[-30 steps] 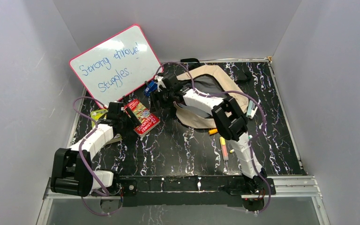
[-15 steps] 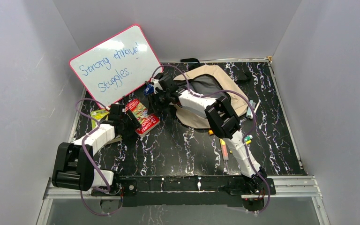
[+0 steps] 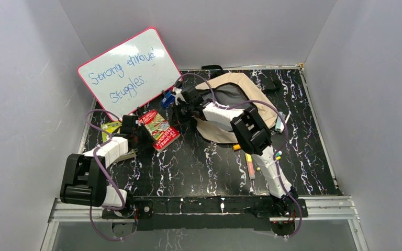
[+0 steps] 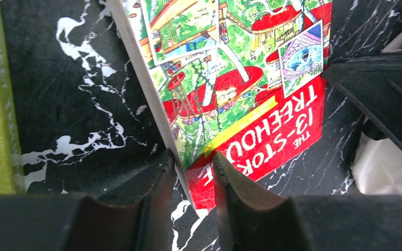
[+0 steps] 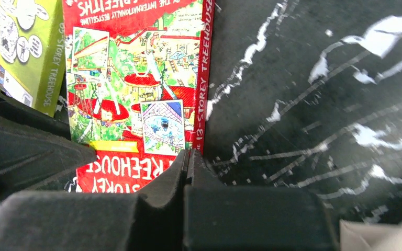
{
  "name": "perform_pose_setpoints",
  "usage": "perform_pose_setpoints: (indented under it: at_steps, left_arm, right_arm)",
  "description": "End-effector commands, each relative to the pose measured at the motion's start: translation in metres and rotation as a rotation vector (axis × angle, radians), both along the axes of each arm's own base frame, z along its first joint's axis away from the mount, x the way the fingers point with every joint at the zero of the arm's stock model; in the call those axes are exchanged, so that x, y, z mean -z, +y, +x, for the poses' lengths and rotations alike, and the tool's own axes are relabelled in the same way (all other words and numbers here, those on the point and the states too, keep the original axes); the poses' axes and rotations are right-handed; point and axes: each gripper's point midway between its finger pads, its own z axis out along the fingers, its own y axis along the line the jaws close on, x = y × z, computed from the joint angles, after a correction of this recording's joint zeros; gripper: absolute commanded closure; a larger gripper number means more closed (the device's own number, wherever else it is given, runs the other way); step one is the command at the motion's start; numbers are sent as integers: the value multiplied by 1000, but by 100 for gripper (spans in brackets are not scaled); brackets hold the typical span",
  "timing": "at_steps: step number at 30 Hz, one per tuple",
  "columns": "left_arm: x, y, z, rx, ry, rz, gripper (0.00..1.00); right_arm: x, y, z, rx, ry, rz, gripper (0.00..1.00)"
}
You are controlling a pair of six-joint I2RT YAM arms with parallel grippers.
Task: Pack the student bag
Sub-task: Pick up the book from the center of the board.
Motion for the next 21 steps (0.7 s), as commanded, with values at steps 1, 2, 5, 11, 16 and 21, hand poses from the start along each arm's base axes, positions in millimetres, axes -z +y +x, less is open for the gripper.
perform_pose_setpoints:
  at_steps: [1,2,5,11,16,21]
  left_arm:
    - [3,-22,-4,99,-1,-85,78]
    - [2,-24,-4,108,-4,-94,82]
    - [-5,-29,-5,127,-22,-115,92]
    - [-22,-36,-6,162,-74,-143,100]
    - [-38,-38,-2,162,-119,-151,100]
    - [-58,-43,5,168,-169,-186,100]
  right_arm:
    - [-12,-6,-30,-26,16,3,100]
    - [-14,-9,-33,-21,14,5,100]
    - [-30,-19,-40,-6,-3,14,100]
    - [-39,-44,-57,26,-19,-3,100]
    - [-50,-62,-61,68,-57,-25,97]
    - [-62,-75,-67,99,-79,-19,79]
